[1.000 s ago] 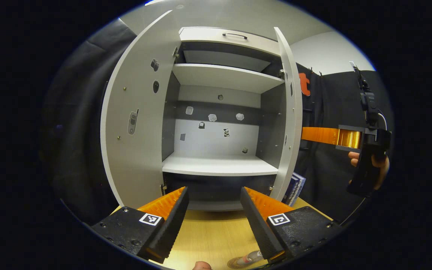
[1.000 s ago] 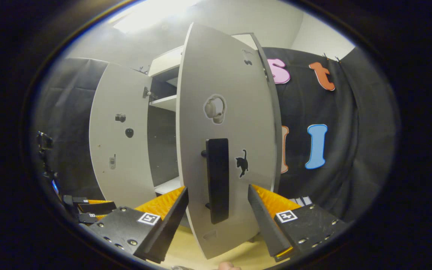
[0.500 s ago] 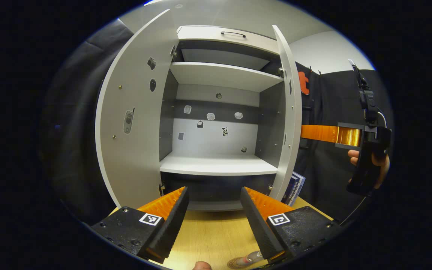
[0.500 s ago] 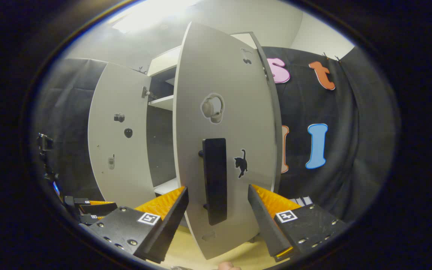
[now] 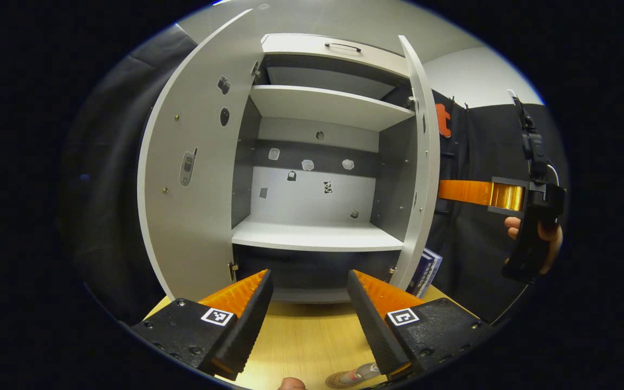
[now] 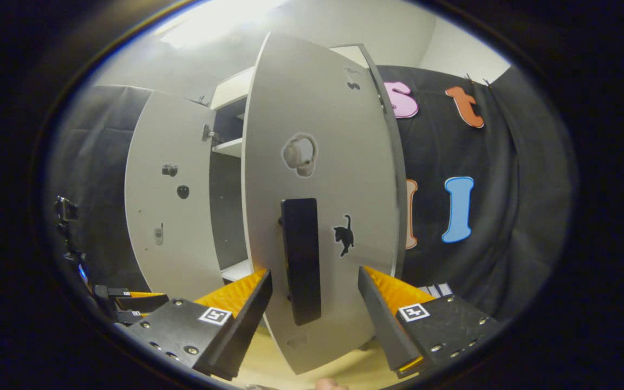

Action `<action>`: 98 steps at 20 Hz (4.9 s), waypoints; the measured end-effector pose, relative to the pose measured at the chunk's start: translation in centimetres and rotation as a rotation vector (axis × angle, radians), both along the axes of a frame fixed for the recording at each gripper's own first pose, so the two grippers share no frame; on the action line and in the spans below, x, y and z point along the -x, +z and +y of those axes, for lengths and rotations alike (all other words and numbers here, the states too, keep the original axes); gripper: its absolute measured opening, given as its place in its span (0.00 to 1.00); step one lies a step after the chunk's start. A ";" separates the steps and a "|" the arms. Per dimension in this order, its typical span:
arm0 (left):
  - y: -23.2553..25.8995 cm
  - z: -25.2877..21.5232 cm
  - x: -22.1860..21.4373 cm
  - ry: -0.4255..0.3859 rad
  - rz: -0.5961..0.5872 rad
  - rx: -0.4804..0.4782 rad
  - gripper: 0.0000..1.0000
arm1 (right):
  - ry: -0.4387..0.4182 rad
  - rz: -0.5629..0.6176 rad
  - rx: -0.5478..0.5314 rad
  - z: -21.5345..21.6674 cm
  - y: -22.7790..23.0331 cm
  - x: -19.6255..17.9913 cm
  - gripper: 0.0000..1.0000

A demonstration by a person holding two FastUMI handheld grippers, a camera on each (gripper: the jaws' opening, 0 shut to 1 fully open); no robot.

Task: Grasp the bottle in the cabinet with the left hand and place it on the coaster, then close the right door with the right hand and the left door with the left hand.

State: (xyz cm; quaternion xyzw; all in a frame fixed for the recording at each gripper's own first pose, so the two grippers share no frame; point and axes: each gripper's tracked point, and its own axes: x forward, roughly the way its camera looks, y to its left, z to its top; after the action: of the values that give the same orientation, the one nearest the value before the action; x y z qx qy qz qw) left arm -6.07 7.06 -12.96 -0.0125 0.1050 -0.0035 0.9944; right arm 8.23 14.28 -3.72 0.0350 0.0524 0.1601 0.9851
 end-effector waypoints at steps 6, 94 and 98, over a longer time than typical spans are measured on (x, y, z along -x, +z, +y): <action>-0.3 0.2 -0.3 0.001 0.005 0.004 0.88 | 0.020 0.003 -0.003 0.9 -0.3 -0.4 0.93; 1.1 18.1 6.8 0.347 0.025 -0.067 0.89 | 0.038 0.032 -0.013 1.7 -1.4 0.3 0.93; 2.0 21.3 6.7 0.385 0.010 -0.083 0.89 | 0.038 0.036 -0.009 3.4 -2.0 0.4 0.96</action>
State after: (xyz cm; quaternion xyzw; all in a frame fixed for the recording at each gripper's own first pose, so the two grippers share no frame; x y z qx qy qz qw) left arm -12.74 28.35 -11.01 0.0086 0.1059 0.1911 0.9758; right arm 7.87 17.72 -5.72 0.0411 0.0702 0.1781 0.9807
